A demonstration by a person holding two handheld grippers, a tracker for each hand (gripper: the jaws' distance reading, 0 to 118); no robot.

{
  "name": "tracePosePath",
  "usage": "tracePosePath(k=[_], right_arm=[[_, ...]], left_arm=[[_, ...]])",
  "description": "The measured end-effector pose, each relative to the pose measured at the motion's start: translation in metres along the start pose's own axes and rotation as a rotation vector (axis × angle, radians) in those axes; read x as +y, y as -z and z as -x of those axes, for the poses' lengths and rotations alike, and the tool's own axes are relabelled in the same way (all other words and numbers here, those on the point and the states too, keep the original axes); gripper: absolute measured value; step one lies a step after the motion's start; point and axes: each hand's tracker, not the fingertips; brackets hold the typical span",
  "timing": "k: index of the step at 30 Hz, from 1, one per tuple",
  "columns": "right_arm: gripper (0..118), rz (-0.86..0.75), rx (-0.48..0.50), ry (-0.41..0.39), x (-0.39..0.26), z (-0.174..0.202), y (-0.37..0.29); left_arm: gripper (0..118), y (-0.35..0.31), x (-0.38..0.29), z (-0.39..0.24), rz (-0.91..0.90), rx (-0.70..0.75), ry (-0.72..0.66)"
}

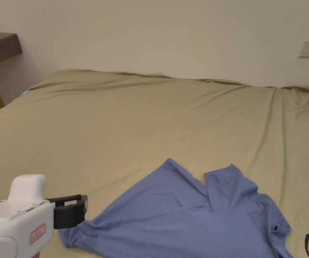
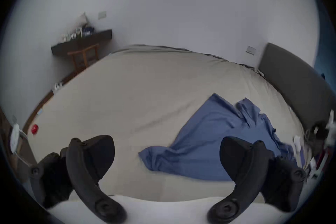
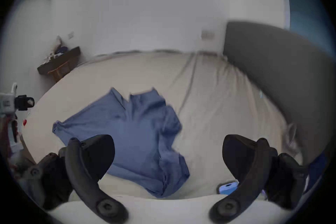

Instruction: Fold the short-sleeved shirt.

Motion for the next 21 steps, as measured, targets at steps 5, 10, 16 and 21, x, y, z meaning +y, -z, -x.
tracePosePath(k=[5, 10, 16, 21], right_arm=[[33, -0.043, 0.016, -0.046, -0.019, 0.045, -0.036], [5, -0.014, 0.145, -0.090, -0.019, 0.061, -0.031], [5, -0.066, 0.157, -0.056, -0.002, 0.056, -0.024], [5, -0.025, 0.145, -0.039, -0.006, 0.047, -0.005]], left_arm=[[27, -0.035, -0.057, -0.039, 0.081, -0.031, -0.005], [0, -0.010, -0.072, -0.046, 0.201, -0.057, -0.075], [66, 0.071, -0.052, -0.006, 0.152, 0.153, -0.072], [118, 0.159, -0.058, 0.007, 0.302, 0.148, -0.088]])
